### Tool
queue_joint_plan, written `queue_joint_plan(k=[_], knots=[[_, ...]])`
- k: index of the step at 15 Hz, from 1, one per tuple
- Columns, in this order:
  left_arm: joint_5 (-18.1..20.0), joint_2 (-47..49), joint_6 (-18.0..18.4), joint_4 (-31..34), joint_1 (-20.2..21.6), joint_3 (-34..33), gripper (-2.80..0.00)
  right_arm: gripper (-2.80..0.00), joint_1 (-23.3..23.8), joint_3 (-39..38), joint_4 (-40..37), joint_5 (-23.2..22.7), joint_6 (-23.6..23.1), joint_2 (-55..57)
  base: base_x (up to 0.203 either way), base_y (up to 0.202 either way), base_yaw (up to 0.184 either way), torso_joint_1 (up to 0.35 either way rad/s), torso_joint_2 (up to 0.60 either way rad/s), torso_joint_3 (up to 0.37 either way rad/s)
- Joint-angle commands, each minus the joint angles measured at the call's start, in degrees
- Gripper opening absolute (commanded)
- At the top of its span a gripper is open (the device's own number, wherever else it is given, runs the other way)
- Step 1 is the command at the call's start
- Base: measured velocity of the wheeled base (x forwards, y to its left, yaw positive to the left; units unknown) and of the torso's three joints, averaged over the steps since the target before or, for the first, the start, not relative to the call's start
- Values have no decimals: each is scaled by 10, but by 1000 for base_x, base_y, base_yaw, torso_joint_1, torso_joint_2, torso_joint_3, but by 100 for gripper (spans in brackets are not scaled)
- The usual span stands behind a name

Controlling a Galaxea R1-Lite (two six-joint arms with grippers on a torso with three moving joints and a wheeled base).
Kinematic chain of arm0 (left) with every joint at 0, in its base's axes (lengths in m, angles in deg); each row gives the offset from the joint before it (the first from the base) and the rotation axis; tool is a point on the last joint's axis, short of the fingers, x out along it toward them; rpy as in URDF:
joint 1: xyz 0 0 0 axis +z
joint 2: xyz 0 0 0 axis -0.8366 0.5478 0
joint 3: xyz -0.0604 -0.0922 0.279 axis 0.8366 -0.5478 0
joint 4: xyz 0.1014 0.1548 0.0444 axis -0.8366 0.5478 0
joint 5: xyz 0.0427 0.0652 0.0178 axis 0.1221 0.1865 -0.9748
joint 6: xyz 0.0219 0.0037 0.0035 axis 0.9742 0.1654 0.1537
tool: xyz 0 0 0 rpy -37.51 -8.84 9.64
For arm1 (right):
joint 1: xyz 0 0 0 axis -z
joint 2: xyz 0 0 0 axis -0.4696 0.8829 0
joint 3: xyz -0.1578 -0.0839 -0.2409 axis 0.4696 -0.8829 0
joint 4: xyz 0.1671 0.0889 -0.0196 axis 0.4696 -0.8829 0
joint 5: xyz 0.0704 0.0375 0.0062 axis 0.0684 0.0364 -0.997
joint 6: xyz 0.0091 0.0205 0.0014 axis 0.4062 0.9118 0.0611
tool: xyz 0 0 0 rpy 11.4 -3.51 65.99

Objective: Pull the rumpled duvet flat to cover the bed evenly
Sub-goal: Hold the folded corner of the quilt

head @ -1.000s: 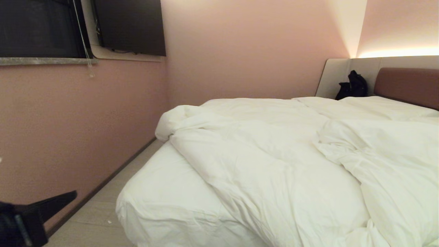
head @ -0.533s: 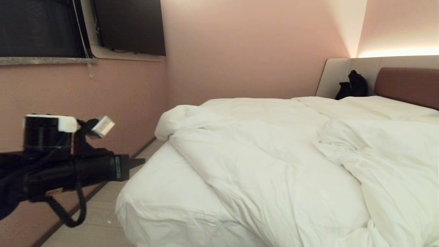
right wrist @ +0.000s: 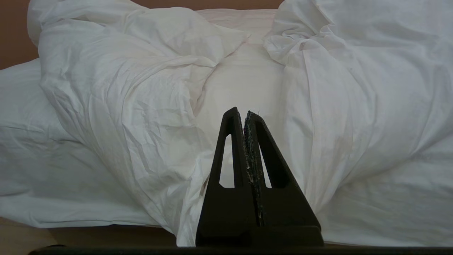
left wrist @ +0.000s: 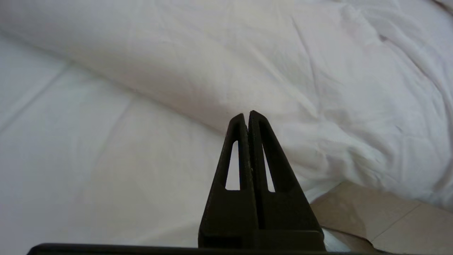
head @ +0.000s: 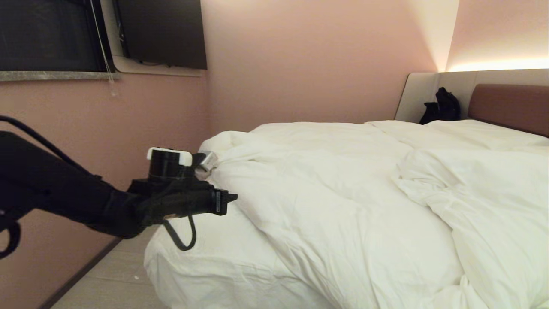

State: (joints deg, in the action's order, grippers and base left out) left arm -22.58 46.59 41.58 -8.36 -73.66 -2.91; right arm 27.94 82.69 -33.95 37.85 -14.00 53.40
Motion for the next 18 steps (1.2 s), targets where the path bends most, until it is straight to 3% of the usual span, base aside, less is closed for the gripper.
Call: queue_joint_plan(k=[1,4,16,18], knots=[[0,82,-3,-14,-25,57,-280,-280,0,0,0,0,0,0,0,0,0,0,0,0],[-2,130,-7,-14,-44,109,-280,-280,0,0,0,0,0,0,0,0,0,0,0,0],[-5,215,-3,-9,-76,195,-280,-280,0,0,0,0,0,0,0,0,0,0,0,0],[-6,217,-1,20,-83,205,-280,-280,0,0,0,0,0,0,0,0,0,0,0,0]])
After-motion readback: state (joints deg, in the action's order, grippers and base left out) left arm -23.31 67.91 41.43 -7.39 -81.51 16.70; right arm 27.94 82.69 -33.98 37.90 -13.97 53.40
